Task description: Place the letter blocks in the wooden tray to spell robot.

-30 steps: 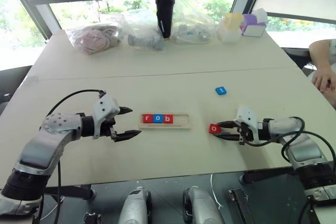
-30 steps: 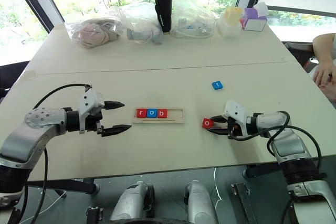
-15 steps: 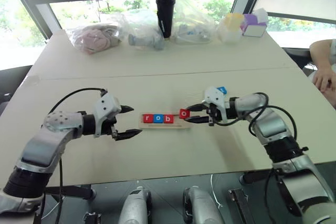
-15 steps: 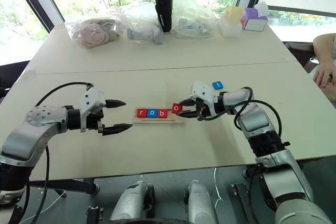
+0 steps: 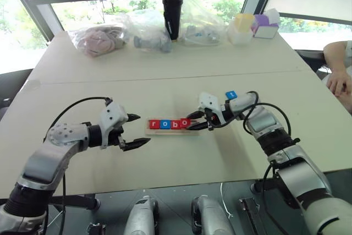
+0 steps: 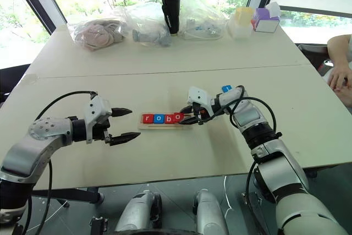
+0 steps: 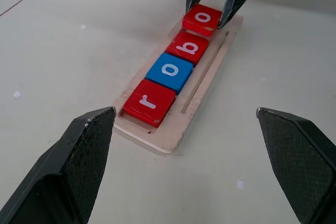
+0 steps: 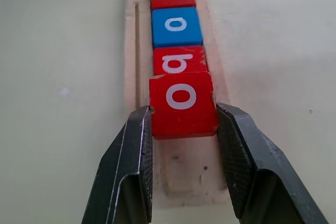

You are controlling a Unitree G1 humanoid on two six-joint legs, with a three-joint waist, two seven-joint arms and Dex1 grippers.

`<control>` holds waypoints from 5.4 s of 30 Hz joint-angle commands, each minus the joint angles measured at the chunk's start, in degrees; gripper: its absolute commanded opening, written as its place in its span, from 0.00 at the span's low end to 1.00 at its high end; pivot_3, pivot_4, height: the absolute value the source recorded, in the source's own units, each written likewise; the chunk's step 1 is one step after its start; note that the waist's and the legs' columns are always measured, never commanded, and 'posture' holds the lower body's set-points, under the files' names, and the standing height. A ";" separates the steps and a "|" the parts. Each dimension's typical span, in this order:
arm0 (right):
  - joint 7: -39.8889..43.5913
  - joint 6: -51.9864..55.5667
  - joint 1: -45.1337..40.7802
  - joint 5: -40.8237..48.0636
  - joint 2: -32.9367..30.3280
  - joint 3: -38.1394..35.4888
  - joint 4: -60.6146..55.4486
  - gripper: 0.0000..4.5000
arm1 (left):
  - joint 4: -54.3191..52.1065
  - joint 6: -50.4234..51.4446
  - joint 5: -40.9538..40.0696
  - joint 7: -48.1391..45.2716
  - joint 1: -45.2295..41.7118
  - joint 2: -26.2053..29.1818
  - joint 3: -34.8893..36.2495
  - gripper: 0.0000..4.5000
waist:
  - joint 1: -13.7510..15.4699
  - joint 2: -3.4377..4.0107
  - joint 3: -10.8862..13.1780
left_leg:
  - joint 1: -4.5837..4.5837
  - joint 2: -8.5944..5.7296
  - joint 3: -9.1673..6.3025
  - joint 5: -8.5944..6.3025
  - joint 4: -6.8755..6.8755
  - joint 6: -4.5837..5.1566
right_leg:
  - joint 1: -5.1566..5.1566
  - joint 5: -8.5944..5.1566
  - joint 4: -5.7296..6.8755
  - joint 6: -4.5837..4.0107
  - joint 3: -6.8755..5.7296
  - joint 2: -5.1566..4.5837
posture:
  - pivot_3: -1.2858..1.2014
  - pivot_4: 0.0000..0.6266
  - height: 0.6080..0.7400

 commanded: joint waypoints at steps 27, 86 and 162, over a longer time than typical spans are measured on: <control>1.93 -3.70 -1.11 -3.32 -0.70 -1.09 0.59 0.26 | -1.12 -0.64 -0.76 1.22 -0.13 -0.34 1.37 1.00 | -0.08 0.01 0.00 | 0.01 0.00 0.01 0.00 0.00 -0.01 | -0.01 -0.01 0.01 -0.02 0.00 0.00 | 0.52 0.24 1.00; -12.79 -5.35 6.86 -3.24 -1.33 -7.05 -10.84 0.98 | 1.10 -1.43 0.25 0.86 -2.22 -1.29 -0.29 1.00 | -0.05 0.02 0.01 | 0.07 0.01 0.04 0.01 -0.01 -0.02 | 0.02 -0.02 0.03 -0.05 0.02 0.00 | 0.52 0.24 1.00; -49.33 14.96 -1.64 0.10 2.90 -24.62 11.38 0.98 | -1.77 0.24 -0.43 1.19 -1.11 -0.62 0.94 1.00 | -0.24 0.08 0.04 | 0.08 0.01 0.09 0.04 -0.18 -0.05 | -0.03 0.08 0.00 0.10 0.06 0.00 | 0.52 0.24 1.00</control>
